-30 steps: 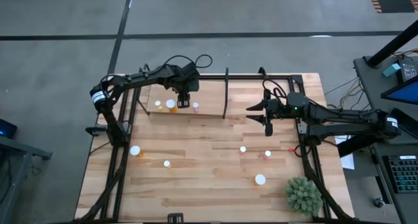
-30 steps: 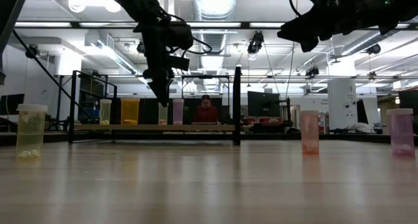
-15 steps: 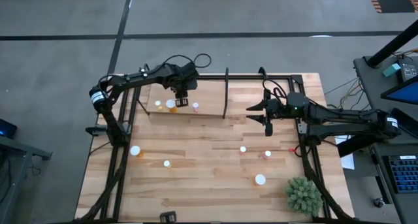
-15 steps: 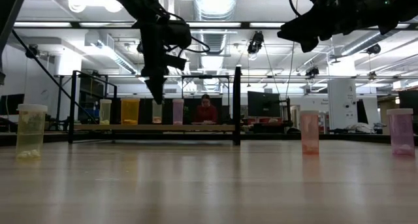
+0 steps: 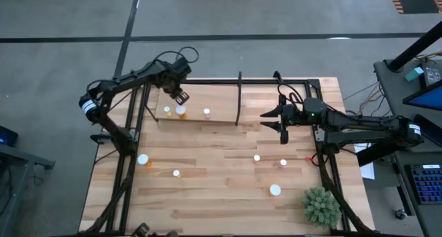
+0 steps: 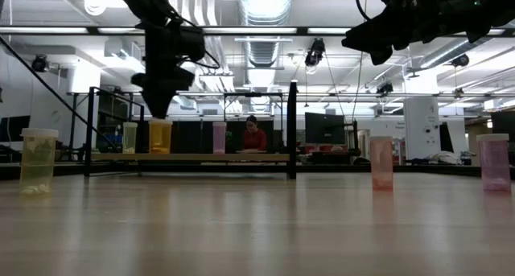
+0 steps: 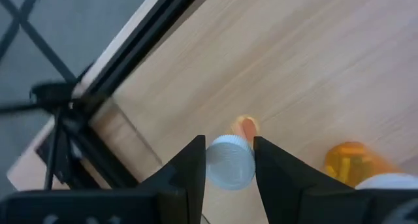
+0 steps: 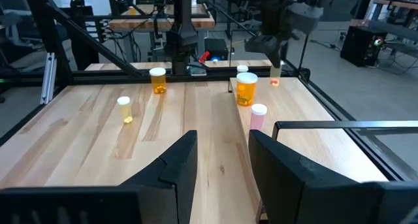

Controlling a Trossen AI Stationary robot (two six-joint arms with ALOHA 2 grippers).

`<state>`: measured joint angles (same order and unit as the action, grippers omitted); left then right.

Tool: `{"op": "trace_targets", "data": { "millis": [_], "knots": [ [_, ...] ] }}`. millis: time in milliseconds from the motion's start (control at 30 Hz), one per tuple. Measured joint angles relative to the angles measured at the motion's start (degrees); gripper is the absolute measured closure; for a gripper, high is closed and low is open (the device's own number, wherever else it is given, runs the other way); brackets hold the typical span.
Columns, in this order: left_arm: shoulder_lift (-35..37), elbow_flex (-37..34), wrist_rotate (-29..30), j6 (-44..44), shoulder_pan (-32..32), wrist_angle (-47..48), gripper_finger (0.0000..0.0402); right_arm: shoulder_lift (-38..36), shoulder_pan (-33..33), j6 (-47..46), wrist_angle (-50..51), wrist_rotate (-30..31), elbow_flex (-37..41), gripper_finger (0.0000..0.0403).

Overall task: Pick and place medicine bottles onto shelf by color
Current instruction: Move the yellow pill bottle on the shelf to align with the yellow pill bottle

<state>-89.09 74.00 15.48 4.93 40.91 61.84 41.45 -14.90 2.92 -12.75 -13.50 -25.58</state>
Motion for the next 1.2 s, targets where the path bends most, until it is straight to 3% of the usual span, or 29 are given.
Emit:
{"op": "trace_targets", "data": {
  "millis": [433, 1200],
  "knots": [
    [4.77, -7.92, 1.34, 5.34, 0.13, -2.48, 0.0307, 0.0, 0.0, 0.09, -0.02, 0.0, 0.0, 0.0275],
    [4.62, -10.26, 1.6, 5.17, -0.16, -4.98, 0.0293, 0.0, 0.0, 0.07, -0.02, 0.0, 0.0, 0.0275]
  ]
}}
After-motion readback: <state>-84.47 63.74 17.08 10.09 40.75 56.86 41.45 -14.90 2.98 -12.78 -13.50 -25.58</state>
